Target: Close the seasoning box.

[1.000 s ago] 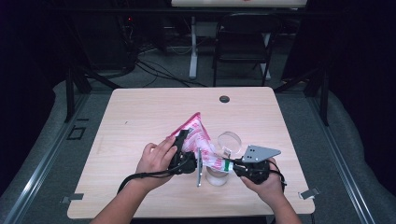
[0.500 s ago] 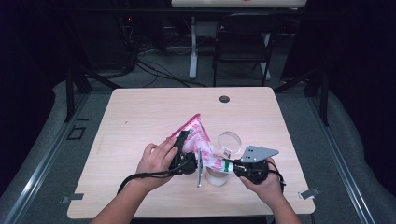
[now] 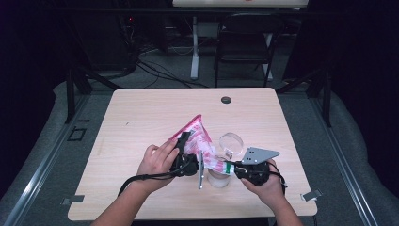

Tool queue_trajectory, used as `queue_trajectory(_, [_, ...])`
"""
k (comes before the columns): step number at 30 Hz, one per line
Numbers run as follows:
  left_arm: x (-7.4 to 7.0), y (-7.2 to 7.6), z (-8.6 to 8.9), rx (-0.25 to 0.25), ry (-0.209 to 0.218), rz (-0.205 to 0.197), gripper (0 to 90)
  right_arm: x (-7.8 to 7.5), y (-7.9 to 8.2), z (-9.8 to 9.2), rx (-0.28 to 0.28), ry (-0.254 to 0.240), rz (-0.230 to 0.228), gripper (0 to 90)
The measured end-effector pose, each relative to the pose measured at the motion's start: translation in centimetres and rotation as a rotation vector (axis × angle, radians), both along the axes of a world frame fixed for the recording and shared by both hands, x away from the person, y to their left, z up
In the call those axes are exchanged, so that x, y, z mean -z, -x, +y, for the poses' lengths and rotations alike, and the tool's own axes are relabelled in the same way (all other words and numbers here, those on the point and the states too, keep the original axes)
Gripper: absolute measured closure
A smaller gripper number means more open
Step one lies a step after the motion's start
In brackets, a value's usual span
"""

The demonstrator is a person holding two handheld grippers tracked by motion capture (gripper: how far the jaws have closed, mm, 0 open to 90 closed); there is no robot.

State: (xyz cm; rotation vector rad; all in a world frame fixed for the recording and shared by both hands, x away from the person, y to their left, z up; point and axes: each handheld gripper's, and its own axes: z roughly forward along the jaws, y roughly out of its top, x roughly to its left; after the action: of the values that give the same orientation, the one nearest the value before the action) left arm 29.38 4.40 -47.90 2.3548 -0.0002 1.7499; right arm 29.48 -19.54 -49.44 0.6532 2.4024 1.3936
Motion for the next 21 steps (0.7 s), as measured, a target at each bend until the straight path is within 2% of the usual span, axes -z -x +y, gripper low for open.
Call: queue_trajectory(21, [-0.20, 0.02, -0.02, 0.003, -0.003, -0.010, 61.5, 0.08, -0.05, 0.06, -0.002, 0.001, 0.003, 89.8])
